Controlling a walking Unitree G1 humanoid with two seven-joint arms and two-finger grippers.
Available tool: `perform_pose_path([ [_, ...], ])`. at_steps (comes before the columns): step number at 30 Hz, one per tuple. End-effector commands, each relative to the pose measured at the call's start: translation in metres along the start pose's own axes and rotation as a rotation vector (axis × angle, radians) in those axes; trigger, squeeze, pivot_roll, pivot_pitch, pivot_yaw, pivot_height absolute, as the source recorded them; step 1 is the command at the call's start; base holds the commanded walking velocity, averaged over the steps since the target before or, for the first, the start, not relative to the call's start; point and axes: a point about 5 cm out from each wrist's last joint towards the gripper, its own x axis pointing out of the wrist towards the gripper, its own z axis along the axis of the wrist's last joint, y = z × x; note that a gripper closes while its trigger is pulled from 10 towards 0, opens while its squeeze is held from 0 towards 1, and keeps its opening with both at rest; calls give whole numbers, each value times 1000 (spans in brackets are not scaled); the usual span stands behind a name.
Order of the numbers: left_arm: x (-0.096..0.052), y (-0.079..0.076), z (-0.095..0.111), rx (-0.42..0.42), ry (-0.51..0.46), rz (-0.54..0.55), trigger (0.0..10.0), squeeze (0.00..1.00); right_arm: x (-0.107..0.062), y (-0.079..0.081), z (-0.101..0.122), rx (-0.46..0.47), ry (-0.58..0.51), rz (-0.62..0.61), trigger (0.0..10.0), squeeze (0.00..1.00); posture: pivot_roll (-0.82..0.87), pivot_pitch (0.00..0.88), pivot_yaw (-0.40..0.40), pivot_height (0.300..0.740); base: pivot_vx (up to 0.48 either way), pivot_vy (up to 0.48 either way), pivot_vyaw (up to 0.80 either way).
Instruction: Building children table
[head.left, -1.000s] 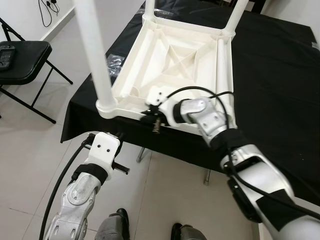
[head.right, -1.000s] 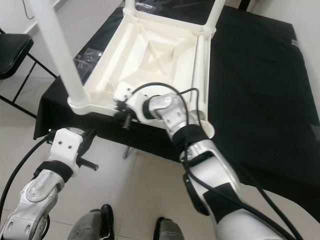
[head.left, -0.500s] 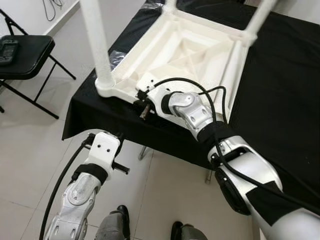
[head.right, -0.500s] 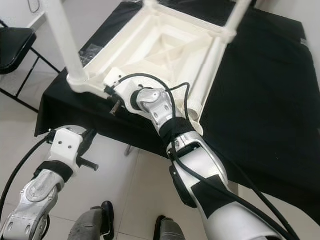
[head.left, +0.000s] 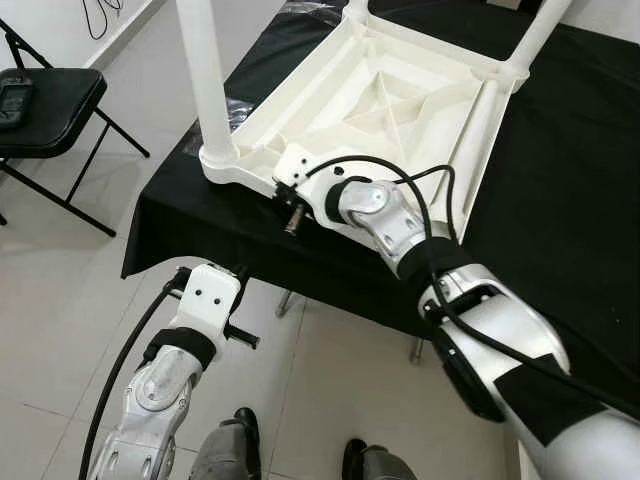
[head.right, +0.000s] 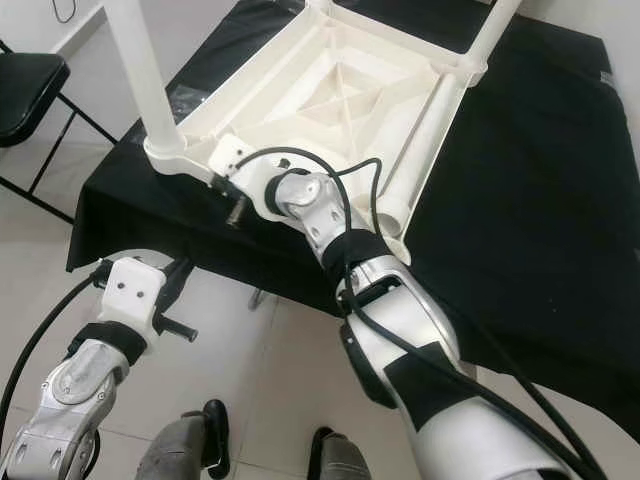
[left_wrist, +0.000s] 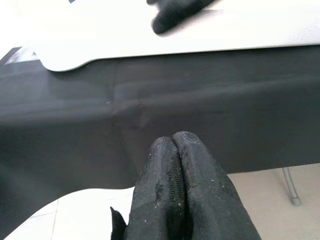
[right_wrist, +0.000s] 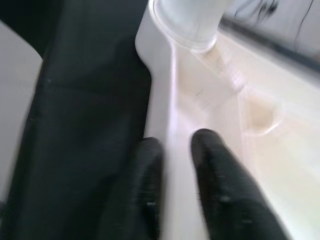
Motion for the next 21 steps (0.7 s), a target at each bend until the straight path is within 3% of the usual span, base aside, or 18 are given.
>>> perform_pose_path([
  [1,-3,-3,-3,-1,19,-12,10000,0,-5,-19,11,-129,-6,-114,10000,1000,119,243,-117,740,0,0,0],
  [5,-3,-4,-4,-2,19,-14,10000,0,-12,-32,2,-184,72,-219,10000,1000,119,242,-118,740,0,0,0],
  [7,-3,-5,-4,-3,20,-14,10000,0,-21,-40,-11,-190,138,-253,10000,812,121,239,-118,740,0,0,0],
  [8,-3,-5,-4,-3,20,-14,10000,0,-21,-40,-11,-190,138,-253,10000,812,121,239,-118,740,0,0,0],
  [9,-3,-5,-4,-4,20,-14,10000,0,-25,-41,-18,-188,162,-238,10000,306,121,238,-117,740,0,0,0],
  [10,-4,-5,-4,-5,20,-14,10000,0,-28,-40,-24,-149,168,-194,10000,0,119,236,-116,740,0,0,0],
  [14,-4,-6,-5,-6,21,-16,10000,0,-31,-36,-27,-73,124,-103,10000,0,118,235,-116,740,0,0,0],
  [15,-4,-6,-5,-6,21,-18,10000,0,-32,-31,-20,24,-7,1,10000,0,118,235,-116,740,0,0,0],
  [16,-4,-6,-5,-6,21,-18,10000,0,-32,-31,-20,24,-7,1,10000,0,118,235,-116,740,0,0,0],
  [18,-4,-6,-5,-7,21,-19,10000,0,-38,-29,-11,128,-163,111,10000,0,118,238,-116,740,0,0,0],
  [21,-4,-6,-4,-8,21,-19,10000,0,-44,-27,-9,162,-226,185,10000,0,116,241,-115,740,0,0,0],
])
